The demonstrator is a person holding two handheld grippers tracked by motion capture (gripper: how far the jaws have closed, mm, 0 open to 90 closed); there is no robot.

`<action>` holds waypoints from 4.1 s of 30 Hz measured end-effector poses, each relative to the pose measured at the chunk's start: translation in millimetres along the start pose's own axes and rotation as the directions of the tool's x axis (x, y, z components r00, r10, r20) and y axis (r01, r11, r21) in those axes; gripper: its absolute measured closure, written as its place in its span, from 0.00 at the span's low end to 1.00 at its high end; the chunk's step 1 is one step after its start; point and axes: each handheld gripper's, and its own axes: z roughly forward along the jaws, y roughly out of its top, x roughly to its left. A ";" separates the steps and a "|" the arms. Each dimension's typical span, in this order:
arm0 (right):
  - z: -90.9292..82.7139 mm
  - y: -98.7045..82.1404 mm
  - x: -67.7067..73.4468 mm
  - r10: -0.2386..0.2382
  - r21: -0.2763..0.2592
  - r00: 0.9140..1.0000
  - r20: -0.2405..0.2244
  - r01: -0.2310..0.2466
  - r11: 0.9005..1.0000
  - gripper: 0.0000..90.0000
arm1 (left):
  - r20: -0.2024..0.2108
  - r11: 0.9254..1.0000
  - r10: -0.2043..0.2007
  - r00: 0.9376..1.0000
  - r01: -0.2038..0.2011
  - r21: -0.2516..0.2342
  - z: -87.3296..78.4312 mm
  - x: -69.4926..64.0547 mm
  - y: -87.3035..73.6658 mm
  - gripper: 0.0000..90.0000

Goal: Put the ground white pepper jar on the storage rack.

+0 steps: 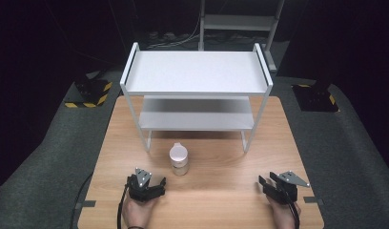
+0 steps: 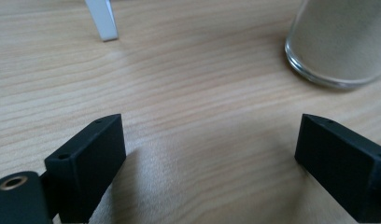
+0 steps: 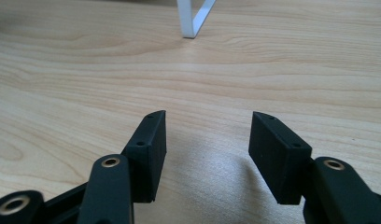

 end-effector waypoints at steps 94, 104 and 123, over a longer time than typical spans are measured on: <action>-4.9 -11.7 -1.9 0.011 -0.071 1.000 -0.001 -0.011 0.997 0.44 | 0.116 0.947 -0.005 0.993 0.042 -0.320 57.2 -54.6 10.5 0.33; -4.8 -11.9 -1.1 0.008 -0.073 1.000 0.003 -0.007 0.997 0.44 | 0.123 0.947 0.044 0.991 -0.002 -0.321 53.8 -51.8 9.9 0.34; -2.7 -8.7 1.4 -0.002 -0.058 1.000 0.016 0.003 0.998 0.45 | 0.215 0.934 0.098 0.972 -0.016 -0.356 7.8 -37.2 42.7 0.34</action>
